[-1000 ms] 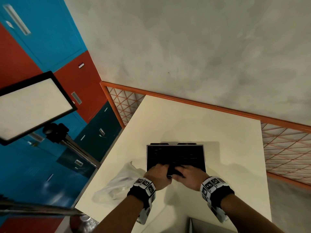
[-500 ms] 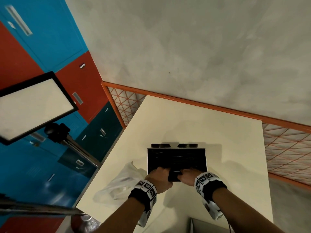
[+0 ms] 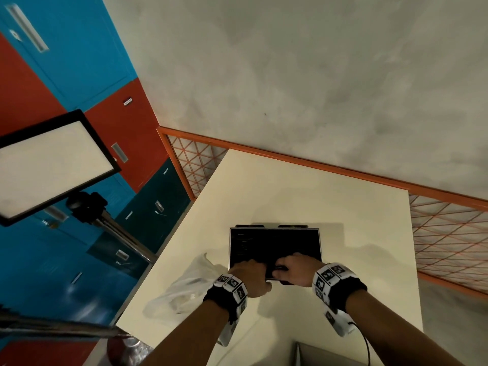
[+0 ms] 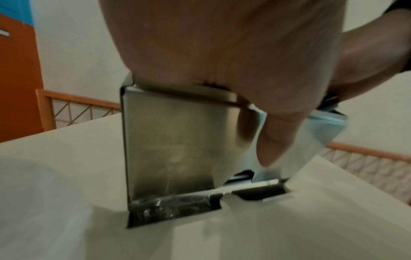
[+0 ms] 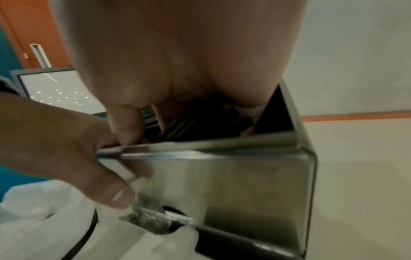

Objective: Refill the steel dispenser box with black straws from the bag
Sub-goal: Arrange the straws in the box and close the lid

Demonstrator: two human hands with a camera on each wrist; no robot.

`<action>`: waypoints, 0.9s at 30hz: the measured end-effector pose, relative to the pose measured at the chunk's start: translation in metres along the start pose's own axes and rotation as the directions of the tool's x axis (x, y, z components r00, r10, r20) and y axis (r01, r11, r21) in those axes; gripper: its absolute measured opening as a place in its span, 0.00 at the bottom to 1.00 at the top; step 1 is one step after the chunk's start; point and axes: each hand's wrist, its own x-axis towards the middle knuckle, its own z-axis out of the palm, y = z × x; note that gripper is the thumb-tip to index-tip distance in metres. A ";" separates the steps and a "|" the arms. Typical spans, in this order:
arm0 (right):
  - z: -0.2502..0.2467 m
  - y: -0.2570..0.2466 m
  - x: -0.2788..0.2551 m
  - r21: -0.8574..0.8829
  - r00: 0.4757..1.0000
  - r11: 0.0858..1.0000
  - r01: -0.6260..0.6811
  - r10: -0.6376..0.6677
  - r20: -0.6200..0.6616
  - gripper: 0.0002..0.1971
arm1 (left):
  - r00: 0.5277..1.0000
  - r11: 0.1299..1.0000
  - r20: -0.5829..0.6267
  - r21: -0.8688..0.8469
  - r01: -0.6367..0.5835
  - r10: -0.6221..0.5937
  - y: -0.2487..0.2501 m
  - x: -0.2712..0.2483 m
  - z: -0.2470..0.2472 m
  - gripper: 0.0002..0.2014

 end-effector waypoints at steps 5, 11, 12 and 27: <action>-0.013 0.003 0.002 -0.053 0.998 0.998 0.044 -0.042 0.038 0.34 | 0.991 0.998 0.118 -0.024 -0.061 0.063 0.004 0.009 -0.018 0.20; -0.031 0.013 -0.004 -0.043 0.997 0.997 0.063 -0.064 -0.031 0.15 | 0.986 0.990 -0.089 -0.012 -0.140 0.139 -0.002 0.013 -0.029 0.15; -0.035 0.014 -0.006 -0.031 0.996 0.997 0.072 -0.074 -0.051 0.14 | 0.980 0.987 -0.118 -0.012 -0.162 0.159 -0.003 0.014 -0.030 0.15; -0.058 0.035 -0.018 0.595 0.869 0.767 0.241 0.102 -0.484 0.15 | 0.949 0.984 -0.277 -0.050 -0.170 0.150 0.001 0.030 -0.058 0.18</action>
